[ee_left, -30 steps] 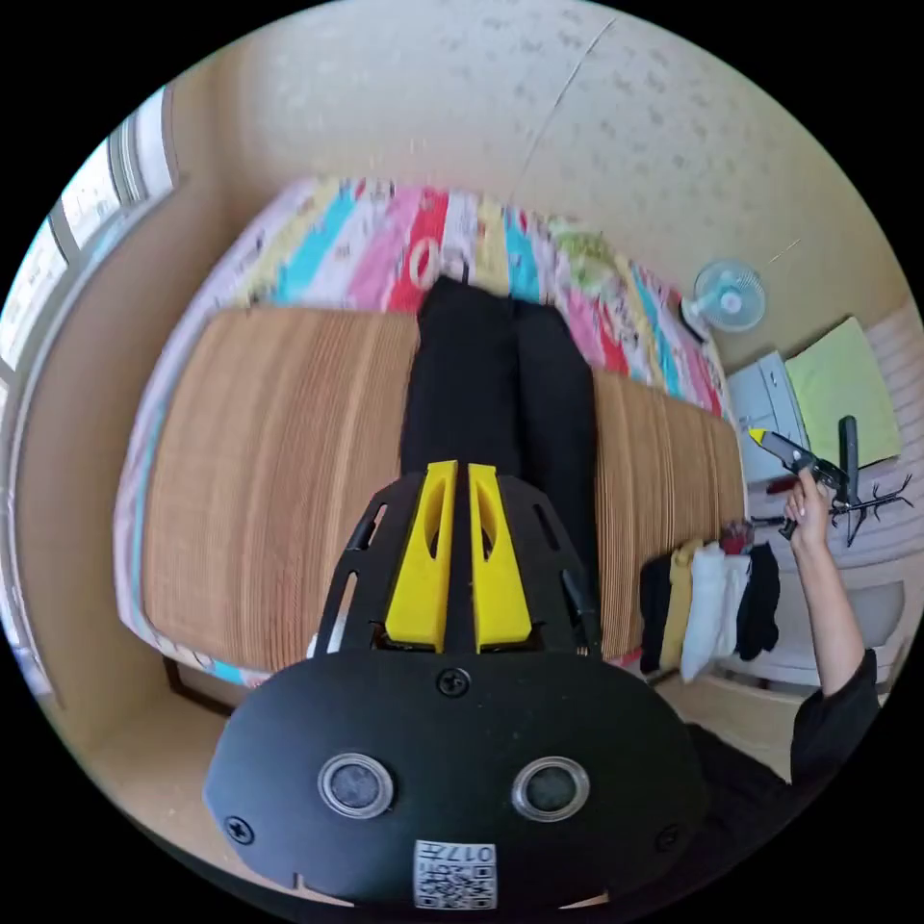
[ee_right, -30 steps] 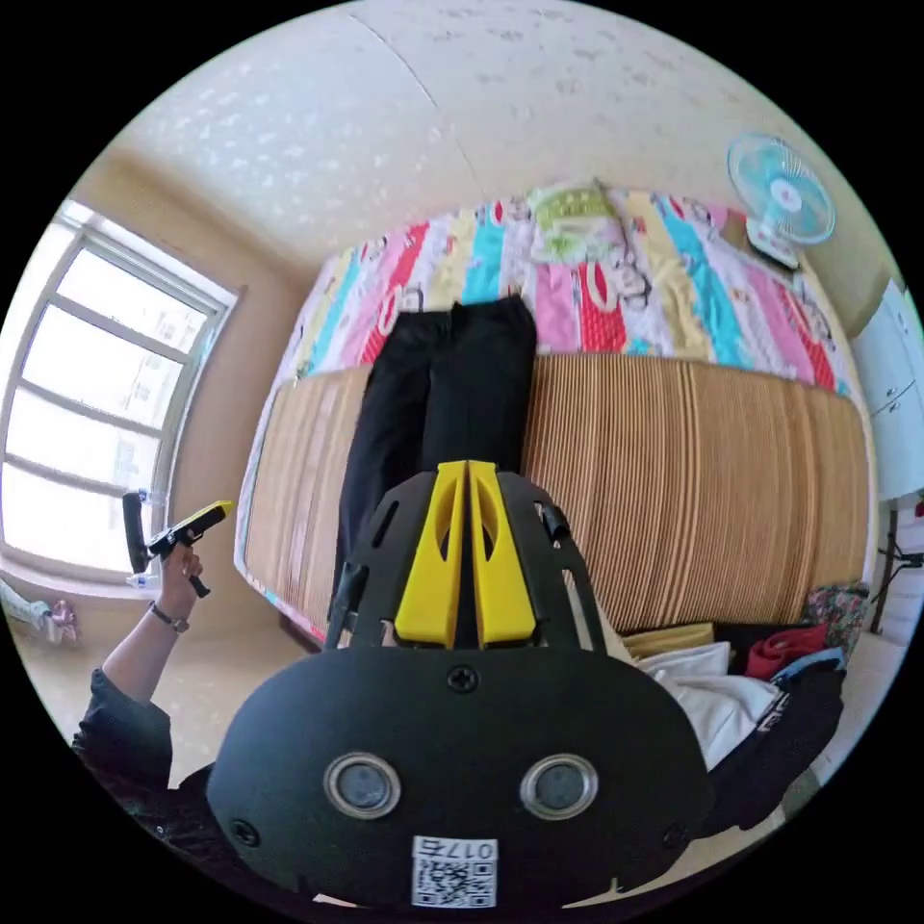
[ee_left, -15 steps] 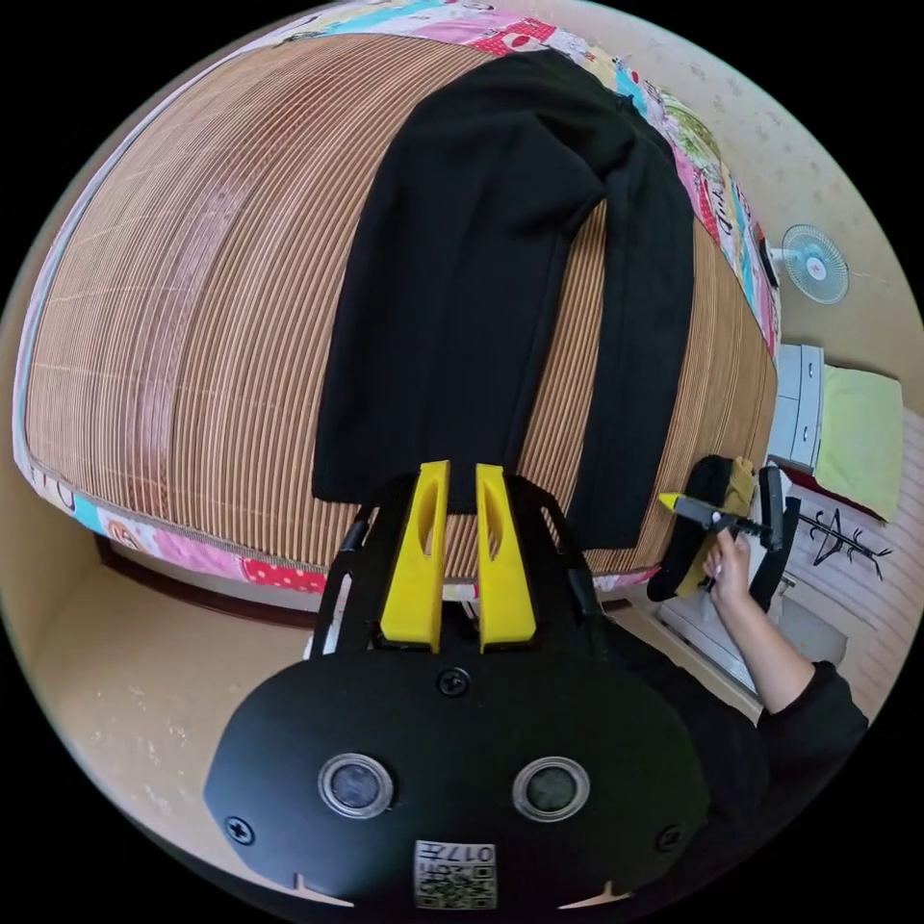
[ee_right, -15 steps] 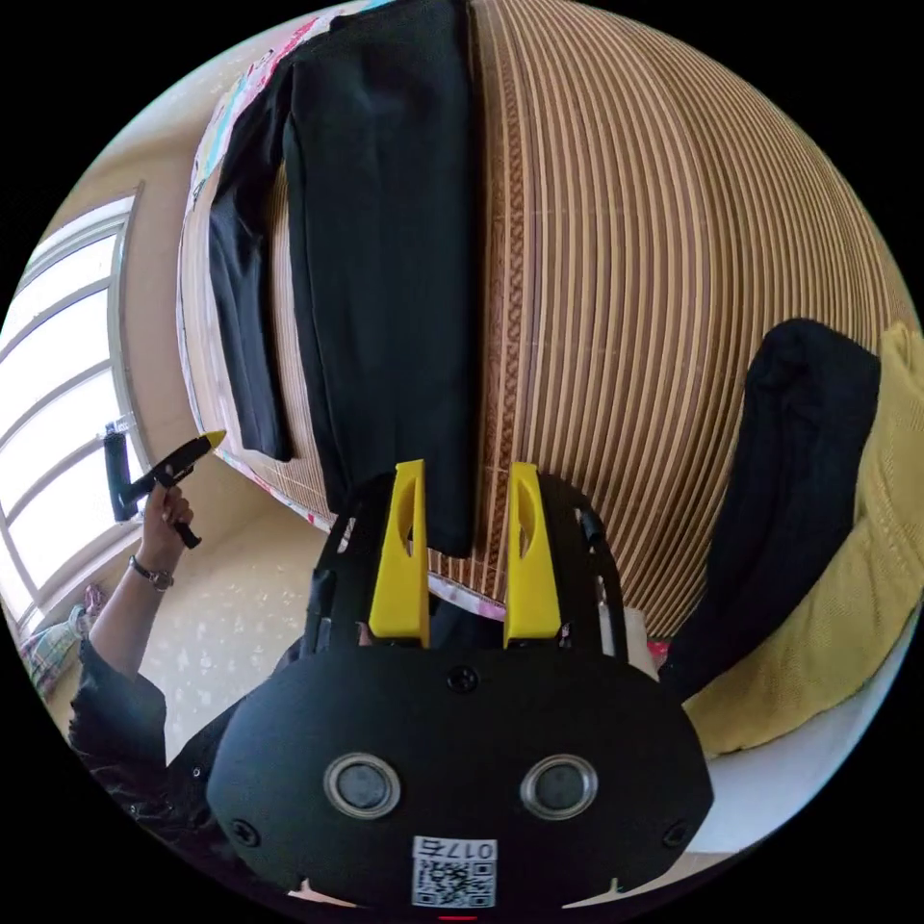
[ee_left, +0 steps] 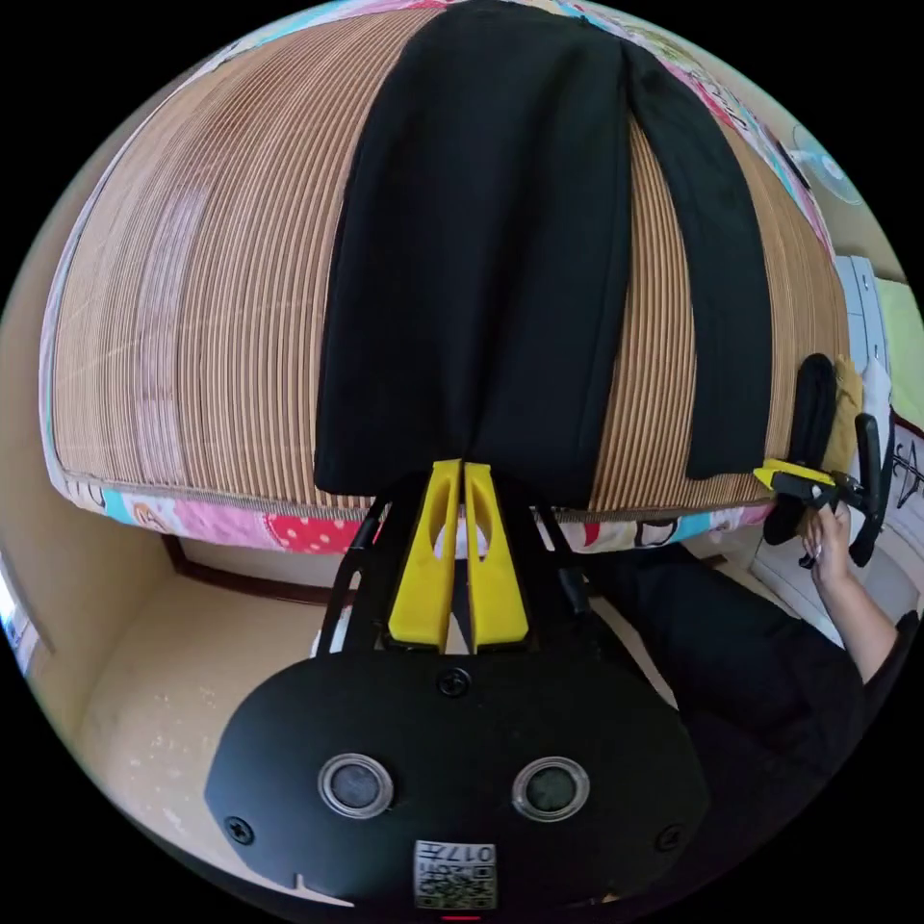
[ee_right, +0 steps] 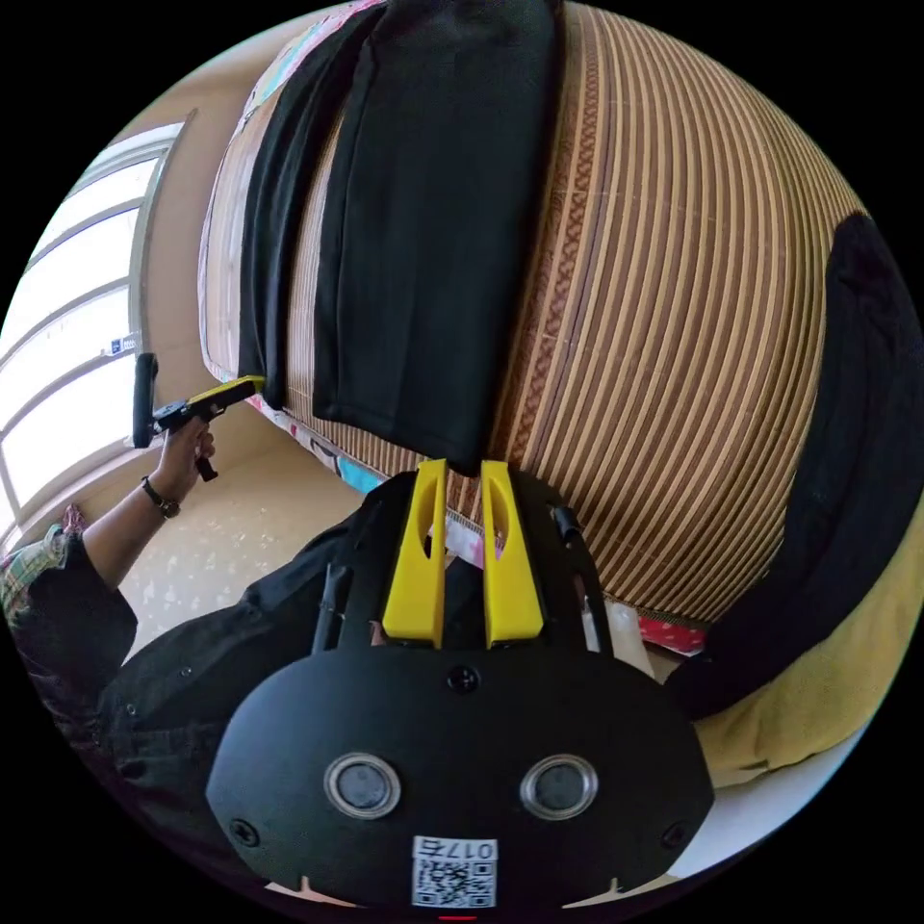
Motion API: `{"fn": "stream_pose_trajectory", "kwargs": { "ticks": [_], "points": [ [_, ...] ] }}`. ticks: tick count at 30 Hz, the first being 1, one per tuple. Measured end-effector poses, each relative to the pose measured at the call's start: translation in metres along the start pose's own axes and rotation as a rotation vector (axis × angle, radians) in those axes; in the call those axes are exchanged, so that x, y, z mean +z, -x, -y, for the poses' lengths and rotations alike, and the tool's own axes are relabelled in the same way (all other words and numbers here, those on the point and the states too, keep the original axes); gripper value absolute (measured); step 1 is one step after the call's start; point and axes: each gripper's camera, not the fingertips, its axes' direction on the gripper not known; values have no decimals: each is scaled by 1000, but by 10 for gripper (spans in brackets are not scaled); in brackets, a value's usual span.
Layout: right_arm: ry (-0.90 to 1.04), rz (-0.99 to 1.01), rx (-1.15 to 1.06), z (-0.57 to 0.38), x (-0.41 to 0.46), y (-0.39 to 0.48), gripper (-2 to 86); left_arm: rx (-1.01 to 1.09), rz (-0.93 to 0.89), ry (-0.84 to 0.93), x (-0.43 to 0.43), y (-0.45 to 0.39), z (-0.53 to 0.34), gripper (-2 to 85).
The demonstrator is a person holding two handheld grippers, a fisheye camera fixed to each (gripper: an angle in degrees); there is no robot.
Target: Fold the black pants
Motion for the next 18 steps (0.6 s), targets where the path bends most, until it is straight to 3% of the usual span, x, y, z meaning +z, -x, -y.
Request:
{"fn": "stream_pose_trajectory", "kwargs": {
  "ticks": [4, 10, 15, 18],
  "points": [
    [-107, 183, 134, -24, -32, -18, 84, -185, -93, 26, -12, 26, -12, -7],
    [-67, 215, 216, -49, -45, -31, 43, -347, -416, -221, -32, 11, -54, 27],
    [-124, 265, 108, -101, -81, -16, 33, -84, -594, -151, -37, -100, -37, 57],
    [-166, 322, 35, -139, -114, 2, 30, 135, -596, -146, -74, -174, -26, 73]
  ]
}}
